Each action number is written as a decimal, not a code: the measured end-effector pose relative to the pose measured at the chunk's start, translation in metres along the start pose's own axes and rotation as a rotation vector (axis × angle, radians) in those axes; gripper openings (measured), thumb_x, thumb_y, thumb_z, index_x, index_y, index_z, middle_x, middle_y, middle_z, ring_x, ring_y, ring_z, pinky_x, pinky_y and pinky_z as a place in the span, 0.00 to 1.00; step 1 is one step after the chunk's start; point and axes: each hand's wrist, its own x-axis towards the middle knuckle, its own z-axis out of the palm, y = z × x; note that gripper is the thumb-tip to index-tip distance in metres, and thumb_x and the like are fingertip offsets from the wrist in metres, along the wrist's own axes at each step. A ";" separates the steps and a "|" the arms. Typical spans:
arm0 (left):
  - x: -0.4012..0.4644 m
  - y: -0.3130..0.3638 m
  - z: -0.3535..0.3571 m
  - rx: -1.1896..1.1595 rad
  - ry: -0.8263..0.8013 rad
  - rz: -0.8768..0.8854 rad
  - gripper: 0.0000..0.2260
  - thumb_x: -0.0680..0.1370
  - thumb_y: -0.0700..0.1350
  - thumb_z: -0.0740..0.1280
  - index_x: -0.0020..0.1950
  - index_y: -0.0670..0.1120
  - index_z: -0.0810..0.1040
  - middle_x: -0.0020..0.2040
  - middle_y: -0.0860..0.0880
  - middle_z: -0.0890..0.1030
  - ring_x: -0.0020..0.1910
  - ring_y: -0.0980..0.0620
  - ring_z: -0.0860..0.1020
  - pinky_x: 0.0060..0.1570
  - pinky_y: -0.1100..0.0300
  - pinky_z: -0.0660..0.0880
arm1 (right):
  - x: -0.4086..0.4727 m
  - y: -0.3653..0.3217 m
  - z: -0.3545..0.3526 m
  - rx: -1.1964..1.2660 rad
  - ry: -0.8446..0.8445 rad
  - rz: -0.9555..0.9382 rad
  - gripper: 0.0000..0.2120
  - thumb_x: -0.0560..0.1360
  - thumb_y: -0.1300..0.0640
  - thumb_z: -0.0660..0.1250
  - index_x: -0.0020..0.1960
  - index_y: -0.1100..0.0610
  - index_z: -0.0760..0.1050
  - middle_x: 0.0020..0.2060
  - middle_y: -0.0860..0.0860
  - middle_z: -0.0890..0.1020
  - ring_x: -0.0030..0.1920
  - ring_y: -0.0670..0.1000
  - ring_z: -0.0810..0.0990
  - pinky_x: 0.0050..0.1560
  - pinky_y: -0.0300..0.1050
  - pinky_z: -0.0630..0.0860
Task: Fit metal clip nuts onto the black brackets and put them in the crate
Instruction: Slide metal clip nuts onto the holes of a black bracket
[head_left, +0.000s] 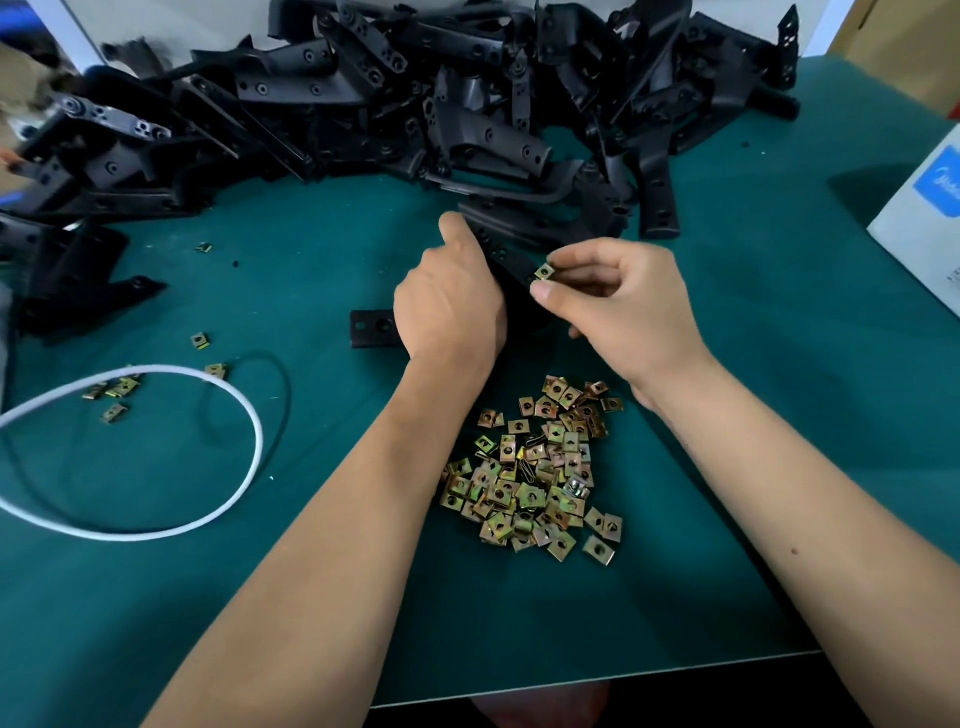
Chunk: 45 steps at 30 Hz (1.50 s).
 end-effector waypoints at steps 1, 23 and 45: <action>0.000 0.000 0.000 0.006 0.006 -0.005 0.08 0.80 0.37 0.57 0.58 0.45 0.66 0.45 0.42 0.82 0.34 0.42 0.69 0.36 0.51 0.64 | 0.000 -0.001 0.001 -0.043 0.016 -0.023 0.11 0.70 0.54 0.81 0.51 0.50 0.86 0.42 0.44 0.87 0.45 0.44 0.86 0.44 0.43 0.82; -0.006 0.006 -0.002 0.091 0.020 -0.008 0.12 0.79 0.44 0.66 0.57 0.45 0.65 0.44 0.43 0.82 0.40 0.39 0.82 0.34 0.52 0.64 | -0.006 -0.007 0.016 -0.249 0.151 -0.145 0.10 0.68 0.54 0.82 0.47 0.52 0.84 0.46 0.44 0.81 0.47 0.41 0.78 0.51 0.32 0.71; -0.001 -0.005 -0.013 -0.185 0.043 0.074 0.03 0.77 0.42 0.57 0.44 0.45 0.64 0.36 0.48 0.71 0.34 0.41 0.68 0.38 0.51 0.61 | 0.000 -0.007 0.015 -0.369 0.128 -0.216 0.10 0.70 0.54 0.81 0.45 0.57 0.82 0.42 0.44 0.75 0.44 0.46 0.76 0.45 0.32 0.69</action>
